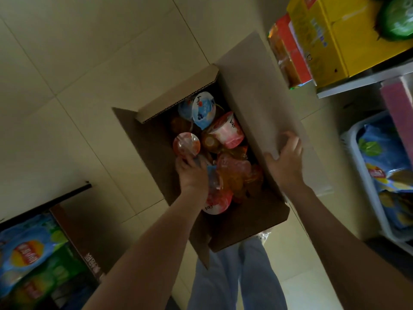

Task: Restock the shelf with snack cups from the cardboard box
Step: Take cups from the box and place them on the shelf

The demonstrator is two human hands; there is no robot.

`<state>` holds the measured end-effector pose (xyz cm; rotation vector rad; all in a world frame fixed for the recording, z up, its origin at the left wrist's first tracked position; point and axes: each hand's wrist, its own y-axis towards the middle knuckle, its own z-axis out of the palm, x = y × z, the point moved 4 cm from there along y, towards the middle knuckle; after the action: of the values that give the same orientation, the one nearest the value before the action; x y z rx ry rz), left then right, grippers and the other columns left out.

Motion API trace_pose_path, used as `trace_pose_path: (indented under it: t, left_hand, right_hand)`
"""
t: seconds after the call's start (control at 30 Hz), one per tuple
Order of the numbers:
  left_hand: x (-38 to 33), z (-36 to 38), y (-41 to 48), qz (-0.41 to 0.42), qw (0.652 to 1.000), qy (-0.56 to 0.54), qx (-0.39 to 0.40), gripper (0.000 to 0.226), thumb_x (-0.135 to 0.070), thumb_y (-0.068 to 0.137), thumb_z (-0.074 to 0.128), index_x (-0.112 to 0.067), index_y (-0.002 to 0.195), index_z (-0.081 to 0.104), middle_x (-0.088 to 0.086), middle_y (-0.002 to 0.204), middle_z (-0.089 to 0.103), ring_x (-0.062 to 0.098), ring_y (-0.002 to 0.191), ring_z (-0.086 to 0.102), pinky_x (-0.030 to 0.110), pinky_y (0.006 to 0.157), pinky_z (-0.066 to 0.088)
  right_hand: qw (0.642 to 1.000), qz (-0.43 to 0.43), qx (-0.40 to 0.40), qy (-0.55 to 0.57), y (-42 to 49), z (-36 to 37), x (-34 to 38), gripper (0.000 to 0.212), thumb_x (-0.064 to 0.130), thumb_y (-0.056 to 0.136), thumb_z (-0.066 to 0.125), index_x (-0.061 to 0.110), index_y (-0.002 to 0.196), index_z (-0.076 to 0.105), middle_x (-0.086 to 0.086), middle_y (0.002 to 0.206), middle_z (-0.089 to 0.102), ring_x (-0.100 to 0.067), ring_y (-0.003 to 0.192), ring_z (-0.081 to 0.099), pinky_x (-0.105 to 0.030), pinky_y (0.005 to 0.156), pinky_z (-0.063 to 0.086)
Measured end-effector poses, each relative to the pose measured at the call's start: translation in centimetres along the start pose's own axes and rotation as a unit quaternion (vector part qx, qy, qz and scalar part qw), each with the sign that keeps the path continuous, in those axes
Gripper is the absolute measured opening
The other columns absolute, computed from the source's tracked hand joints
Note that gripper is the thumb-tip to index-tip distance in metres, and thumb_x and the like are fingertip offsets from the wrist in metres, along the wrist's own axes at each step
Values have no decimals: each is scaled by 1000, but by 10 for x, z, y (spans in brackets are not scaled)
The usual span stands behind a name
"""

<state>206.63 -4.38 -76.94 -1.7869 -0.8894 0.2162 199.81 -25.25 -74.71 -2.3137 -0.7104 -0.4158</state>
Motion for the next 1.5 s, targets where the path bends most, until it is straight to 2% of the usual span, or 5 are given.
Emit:
trace_pose_path:
  t: [0.37,0.83,1.13,1.33,1.5]
  left_hand:
    - [5,22,29,73,995,-67,-29,41,-12,97,41,-2,136,30,9,126,56,20,111,60,30,84,49]
    - [27,6,-21,-2,978,-191,-80,57,-6,98,37,7,144,6,15,120,60,24,106,63,30,82,50]
    - [71,-54,-99,-99,901,-405,-118,37,-12,96,45,5,127,37,24,122,55,35,112,56,35,85,44]
    - [73,-94,-157,-19,856,-502,-124,13,-18,87,54,-8,92,60,6,89,69,18,79,65,24,63,51]
    - [58,-149,-206,60,825,-550,-118,16,-27,69,57,-11,71,58,1,67,66,10,67,65,18,67,55]
  right_hand:
    - [990,-61,40,-118,-37,32,19,63,16,86,59,9,141,30,-10,128,46,-28,123,38,-46,105,24]
    - [969,-142,203,8,-66,49,49,68,9,89,54,22,147,22,-7,148,31,-21,138,25,-36,112,30]
    - [955,-121,250,106,-95,27,76,110,19,71,77,32,150,2,3,154,17,-18,142,17,-48,113,28]
    - [954,-237,171,-73,-129,-36,106,128,48,67,77,43,137,-31,2,156,-21,-24,144,-16,-46,116,8]
    - [969,-243,18,-26,-139,-118,129,103,43,71,75,37,148,8,-2,150,9,-25,130,13,-40,101,40]
